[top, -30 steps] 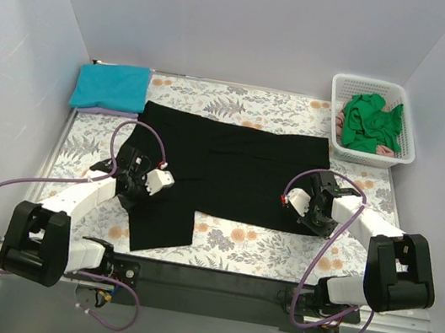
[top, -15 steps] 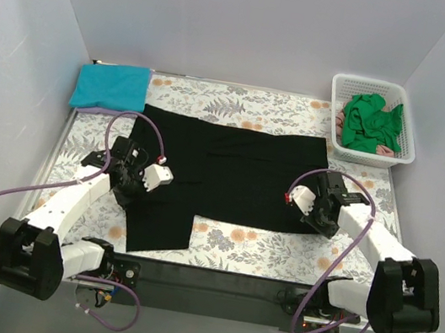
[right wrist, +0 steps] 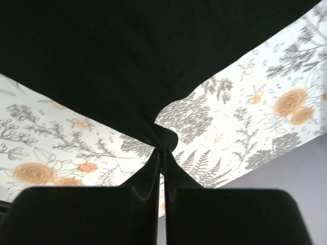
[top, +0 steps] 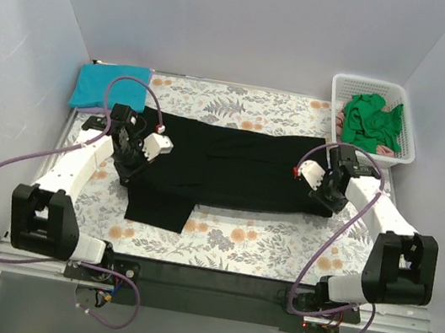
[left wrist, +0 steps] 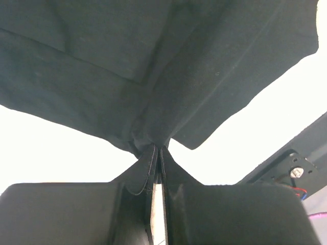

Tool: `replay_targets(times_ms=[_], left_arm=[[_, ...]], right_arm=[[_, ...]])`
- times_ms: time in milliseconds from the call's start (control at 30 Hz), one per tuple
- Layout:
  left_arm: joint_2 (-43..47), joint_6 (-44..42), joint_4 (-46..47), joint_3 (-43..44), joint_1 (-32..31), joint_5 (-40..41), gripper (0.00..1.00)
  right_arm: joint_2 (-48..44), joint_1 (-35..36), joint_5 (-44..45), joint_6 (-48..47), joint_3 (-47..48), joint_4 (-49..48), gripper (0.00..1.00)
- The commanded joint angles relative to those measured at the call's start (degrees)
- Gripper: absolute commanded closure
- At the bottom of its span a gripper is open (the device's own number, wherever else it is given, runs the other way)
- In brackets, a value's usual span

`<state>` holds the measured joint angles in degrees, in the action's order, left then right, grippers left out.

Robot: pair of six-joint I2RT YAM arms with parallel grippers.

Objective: Fold and stack the t-shirts
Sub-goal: Fold the tshirt

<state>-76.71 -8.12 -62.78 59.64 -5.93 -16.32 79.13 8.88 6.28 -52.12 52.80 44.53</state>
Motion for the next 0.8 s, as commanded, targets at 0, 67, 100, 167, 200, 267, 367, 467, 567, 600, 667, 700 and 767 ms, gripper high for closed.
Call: replay_targets(times_ms=[0,67,100,167,200,267,367,467,567,600,667,700,767], left_arm=[[-3.5,-1.1,-0.5,6.0,2.2,-2.9,1.0],[-6.7,-0.9,-0.5,8.3,3.1,-3.7,1.0],[-7.7,-1.0,-0.3,9.3,3.4,-4.2,1.0],[-10.7,-1.0,-0.3,12.2,3.7,-4.5,1.0],[-11.7,-0.9,-0.7,13.4,4.0,-4.9,1.0],[-14.3,-0.8,-0.9,16.3,4.4,-5.4,1.0],[-17.2,-0.7,-1.3,19.7,4.9,-6.0,1.0],[-19.5,-0.6,-1.6,22.2,5.3,-6.3,1.0],[-21.3,-0.5,-1.6,24.0,5.6,-6.7,1.0],[-21.7,-0.2,-1.7,24.5,5.6,-6.8,1.0],[-22.7,-0.2,-1.9,25.3,5.8,-6.5,1.0],[-23.0,-0.3,-1.6,25.6,5.8,-6.3,1.0],[-23.9,-0.1,-0.9,26.3,5.8,-5.8,1.0]], right_arm=[[3.2,-1.3,-1.6,-2.9,5.7,0.8,0.99],[5.7,-1.3,-1.7,-3.0,7.7,0.8,0.99],[6.6,-1.4,-1.7,-3.2,9.6,0.8,0.99],[9.3,-1.4,-1.7,-3.3,11.4,0.7,0.99],[10.3,-1.4,-1.7,-3.3,13.3,0.6,0.99],[13.1,-1.5,-1.6,-3.3,15.3,0.5,0.99],[16.2,-1.6,-1.7,-2.6,19.4,0.4,0.99],[18.8,-1.6,-1.1,-2.5,22.6,0.5,0.99],[20.7,-1.5,-0.6,-2.7,25.2,0.5,0.99],[21.1,-1.6,-0.4,-2.7,25.7,0.6,0.99],[22.3,-1.6,0.0,-2.9,26.8,0.6,0.99],[23.2,-1.6,0.0,-3.0,27.1,0.5,0.99],[24.1,-1.6,0.3,-2.8,27.6,0.4,0.99]])
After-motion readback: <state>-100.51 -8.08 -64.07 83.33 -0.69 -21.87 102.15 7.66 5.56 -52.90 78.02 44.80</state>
